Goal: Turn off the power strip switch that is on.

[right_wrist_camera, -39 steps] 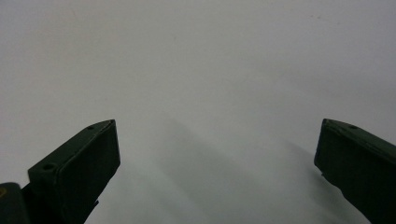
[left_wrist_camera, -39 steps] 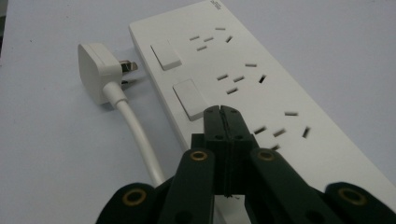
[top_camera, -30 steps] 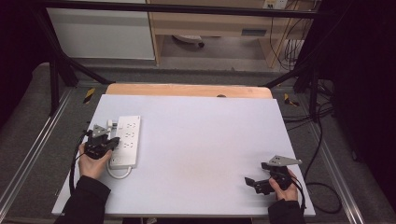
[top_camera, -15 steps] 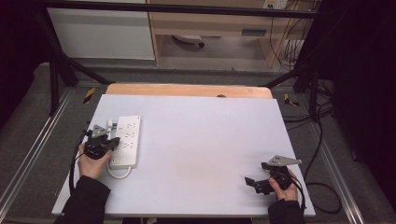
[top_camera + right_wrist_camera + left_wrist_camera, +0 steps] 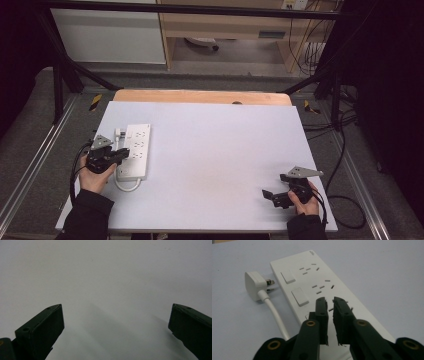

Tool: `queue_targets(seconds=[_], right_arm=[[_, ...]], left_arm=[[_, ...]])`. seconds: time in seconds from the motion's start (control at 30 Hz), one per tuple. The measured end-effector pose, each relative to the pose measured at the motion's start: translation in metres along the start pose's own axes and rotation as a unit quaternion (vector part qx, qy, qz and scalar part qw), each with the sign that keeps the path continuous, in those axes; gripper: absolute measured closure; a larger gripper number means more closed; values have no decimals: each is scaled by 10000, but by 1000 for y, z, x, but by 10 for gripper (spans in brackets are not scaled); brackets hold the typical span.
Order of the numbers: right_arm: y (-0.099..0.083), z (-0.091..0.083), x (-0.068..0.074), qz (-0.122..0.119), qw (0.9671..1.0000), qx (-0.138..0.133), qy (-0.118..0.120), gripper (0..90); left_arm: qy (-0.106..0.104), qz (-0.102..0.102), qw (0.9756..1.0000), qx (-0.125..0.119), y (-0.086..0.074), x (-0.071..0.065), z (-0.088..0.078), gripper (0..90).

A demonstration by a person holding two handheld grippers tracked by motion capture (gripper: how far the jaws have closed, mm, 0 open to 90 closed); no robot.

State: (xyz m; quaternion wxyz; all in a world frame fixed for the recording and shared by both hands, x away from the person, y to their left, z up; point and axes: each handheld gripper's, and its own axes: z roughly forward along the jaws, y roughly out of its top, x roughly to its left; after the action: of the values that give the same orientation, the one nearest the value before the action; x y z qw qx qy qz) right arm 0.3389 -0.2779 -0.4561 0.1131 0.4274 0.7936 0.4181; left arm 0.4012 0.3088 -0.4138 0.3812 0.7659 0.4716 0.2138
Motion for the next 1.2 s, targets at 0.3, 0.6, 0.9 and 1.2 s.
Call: queue_targets(seconds=[0.3,0.6,0.9,1.2], right_arm=[[0,0,0,13,10000,8,-4,6],[0,0,0,8,10000,1,-5,6],[0,-1,0,-24,10000,-15,-4,7],[0,0,0,-10,10000,2,-12,6]], left_arm=[[-221,214,9995,63,-3,-7,-9,465],[-258,382,9986,249,-8,-16,-17,163],[-120,387,9985,358,-16,-24,-22,34],[-278,503,9980,257,-30,-33,-29,15]])
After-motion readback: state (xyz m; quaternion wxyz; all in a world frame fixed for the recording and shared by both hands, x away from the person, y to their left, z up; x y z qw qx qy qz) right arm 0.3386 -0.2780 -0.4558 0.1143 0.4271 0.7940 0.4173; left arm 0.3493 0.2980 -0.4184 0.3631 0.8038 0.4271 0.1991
